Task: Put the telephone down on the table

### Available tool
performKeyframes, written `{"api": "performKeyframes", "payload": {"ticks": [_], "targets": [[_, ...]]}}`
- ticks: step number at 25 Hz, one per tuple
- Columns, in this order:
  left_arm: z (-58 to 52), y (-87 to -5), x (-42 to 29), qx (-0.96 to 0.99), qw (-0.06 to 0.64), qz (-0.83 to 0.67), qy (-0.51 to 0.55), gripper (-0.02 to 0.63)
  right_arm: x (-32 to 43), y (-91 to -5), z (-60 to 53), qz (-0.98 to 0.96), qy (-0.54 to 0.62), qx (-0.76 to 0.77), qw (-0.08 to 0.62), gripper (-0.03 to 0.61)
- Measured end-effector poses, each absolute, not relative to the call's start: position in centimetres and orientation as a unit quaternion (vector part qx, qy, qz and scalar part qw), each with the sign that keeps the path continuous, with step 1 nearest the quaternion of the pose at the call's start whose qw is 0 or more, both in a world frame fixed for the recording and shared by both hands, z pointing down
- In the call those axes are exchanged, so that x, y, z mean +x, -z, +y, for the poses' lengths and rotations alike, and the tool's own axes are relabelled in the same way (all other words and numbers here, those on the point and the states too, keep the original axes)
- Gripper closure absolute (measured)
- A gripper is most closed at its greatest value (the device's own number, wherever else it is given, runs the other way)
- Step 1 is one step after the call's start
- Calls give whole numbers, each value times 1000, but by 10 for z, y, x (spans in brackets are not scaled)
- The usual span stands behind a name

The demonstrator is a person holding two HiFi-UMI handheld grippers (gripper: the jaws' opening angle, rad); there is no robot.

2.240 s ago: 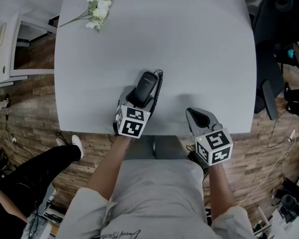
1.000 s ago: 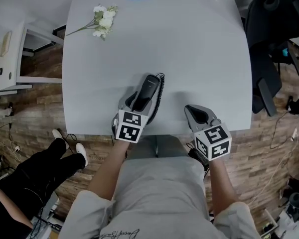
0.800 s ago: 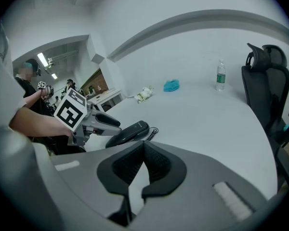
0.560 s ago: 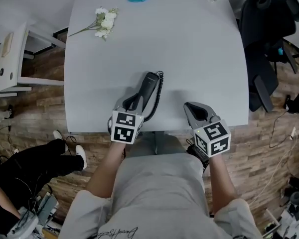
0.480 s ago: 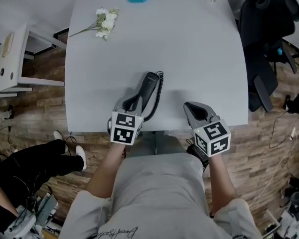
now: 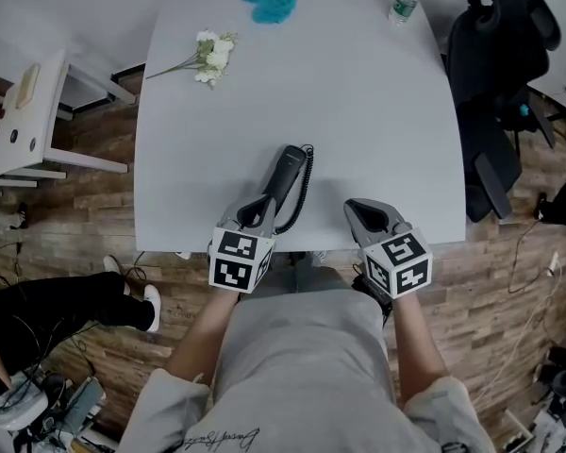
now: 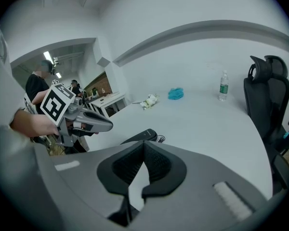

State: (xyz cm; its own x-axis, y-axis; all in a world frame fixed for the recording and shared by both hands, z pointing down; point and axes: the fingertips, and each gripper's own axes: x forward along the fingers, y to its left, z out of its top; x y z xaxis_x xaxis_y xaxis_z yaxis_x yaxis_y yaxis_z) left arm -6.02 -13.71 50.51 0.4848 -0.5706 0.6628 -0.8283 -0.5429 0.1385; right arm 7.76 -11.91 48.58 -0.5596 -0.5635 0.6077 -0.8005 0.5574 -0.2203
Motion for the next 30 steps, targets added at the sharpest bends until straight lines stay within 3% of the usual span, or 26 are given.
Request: {"api": "performKeyframes", "payload": {"ticks": [30], "targets": [[-113, -444, -71, 847, 222, -422, -235, 597, 62, -454, -103, -857, -251, 399, 207, 572]]}}
